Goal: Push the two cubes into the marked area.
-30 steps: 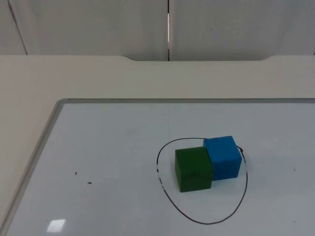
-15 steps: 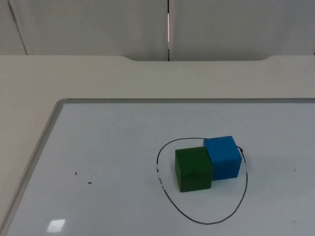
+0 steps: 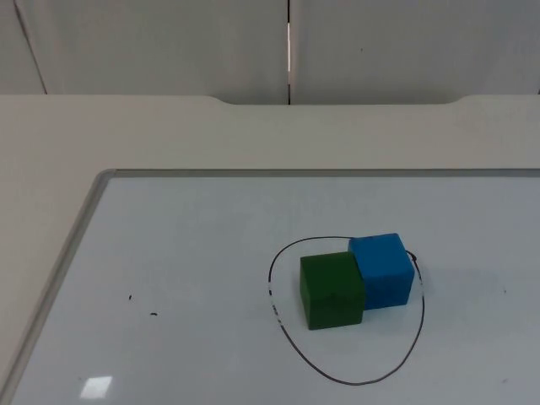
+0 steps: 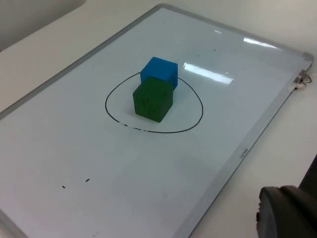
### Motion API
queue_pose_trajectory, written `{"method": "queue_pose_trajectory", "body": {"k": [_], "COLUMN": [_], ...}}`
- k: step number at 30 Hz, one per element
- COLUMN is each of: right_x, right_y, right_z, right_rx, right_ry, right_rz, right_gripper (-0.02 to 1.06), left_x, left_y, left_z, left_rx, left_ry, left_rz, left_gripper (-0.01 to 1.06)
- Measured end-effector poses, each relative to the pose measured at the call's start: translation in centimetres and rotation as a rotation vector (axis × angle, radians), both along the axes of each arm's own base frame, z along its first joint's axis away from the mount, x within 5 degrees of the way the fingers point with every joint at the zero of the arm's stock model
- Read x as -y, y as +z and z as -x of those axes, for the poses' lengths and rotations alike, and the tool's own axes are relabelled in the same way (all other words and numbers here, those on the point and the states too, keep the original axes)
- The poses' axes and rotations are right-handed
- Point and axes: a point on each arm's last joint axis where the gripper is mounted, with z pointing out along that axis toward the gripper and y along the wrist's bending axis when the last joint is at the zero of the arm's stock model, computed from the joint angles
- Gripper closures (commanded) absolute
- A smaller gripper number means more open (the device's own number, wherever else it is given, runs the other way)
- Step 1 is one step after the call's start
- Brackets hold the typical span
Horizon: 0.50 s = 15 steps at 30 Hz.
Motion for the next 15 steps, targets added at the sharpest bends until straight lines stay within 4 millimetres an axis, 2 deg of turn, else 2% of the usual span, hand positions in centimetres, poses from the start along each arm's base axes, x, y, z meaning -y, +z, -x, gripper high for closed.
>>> {"method": "queue_pose_trajectory", "body": {"k": [7, 15], "right_x": [0.13, 0.19], "right_y": [0.00, 0.00], "right_z": [-0.06, -0.09], "right_rx": [0.006, 0.009], "right_ry": [-0.010, -0.015], "right_rz": [0.014, 0.019], "right_gripper": [1.05, 1.05], "left_x": [-0.44, -0.54], "left_y": [-0.08, -0.09], "left_z": [-0.46, -0.56], "left_rx": [0.006, 0.041], "left_ry": [0.070, 0.063], "left_rz": [-0.018, -0.050], "left_gripper": [1.05, 1.05]}}
